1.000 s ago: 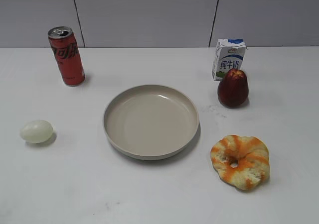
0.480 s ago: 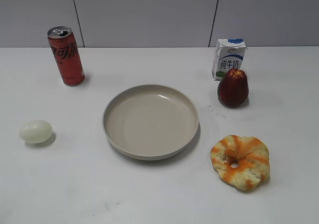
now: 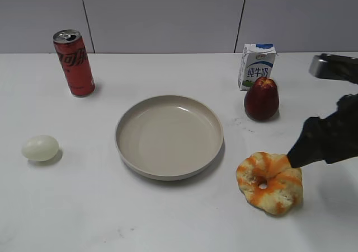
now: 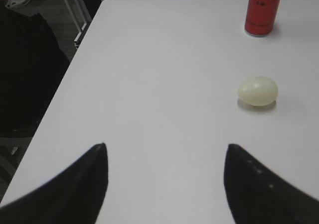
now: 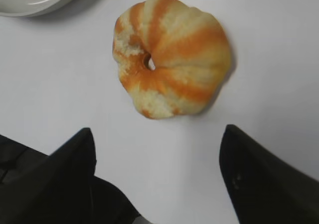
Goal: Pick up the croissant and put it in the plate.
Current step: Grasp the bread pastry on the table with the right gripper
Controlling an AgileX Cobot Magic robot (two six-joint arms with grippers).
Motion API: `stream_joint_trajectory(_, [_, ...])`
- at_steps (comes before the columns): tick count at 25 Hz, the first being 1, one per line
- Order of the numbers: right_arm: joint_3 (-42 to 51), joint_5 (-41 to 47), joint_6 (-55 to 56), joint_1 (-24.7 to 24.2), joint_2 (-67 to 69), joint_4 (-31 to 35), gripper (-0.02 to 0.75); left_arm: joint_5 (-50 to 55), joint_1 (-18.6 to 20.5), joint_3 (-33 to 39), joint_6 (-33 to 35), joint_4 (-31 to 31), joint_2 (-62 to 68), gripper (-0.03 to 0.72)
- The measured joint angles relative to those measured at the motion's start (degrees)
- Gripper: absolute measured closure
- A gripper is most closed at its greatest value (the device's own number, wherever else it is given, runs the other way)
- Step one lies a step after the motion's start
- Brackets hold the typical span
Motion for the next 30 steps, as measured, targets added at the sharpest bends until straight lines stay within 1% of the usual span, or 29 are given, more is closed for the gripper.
stream_joint_trajectory(5, [-6.4,-1.6,-0.3,4.2,13.8,-2.4,0.153,0.0,0.0,0.0,0.0,0.0,0.0,0.136])
stream_joint_trajectory(9, [-10.0,-1.7,0.8,4.7,21.6,-5.6,0.153,0.0,0.0,0.0,0.0,0.0,0.0,0.136])
stream_joint_trajectory(13, [-11.5,-1.7,1.6,4.7,24.7,-7.4,0.168,0.0,0.0,0.0,0.0,0.0,0.0,0.136])
stream_joint_trajectory(15, [-11.7,-1.7,1.8,4.7,24.9,-7.6,0.225,0.0,0.0,0.0,0.0,0.0,0.0,0.136])
stream_joint_trajectory(17, [-11.8,-1.6,1.8,4.7,24.9,-8.0,0.322,0.0,0.0,0.0,0.0,0.0,0.0,0.136])
stream_joint_trajectory(21, [-11.8,-1.5,1.8,4.7,24.9,-8.1,0.622,0.0,0.0,0.0,0.0,0.0,0.0,0.136])
stream_joint_trajectory(22, [-11.8,-1.2,1.8,4.7,24.9,-8.0,0.635,0.0,0.0,0.0,0.0,0.0,0.0,0.136])
stream_joint_trajectory(27, [-14.2,3.5,1.8,5.4,23.5,-8.5,0.635,0.0,0.0,0.0,0.0,0.0,0.0,0.136])
stream_joint_trajectory(30, [-19.1,6.2,1.8,8.6,20.4,-9.4,0.635,0.0,0.0,0.0,0.0,0.0,0.0,0.136])
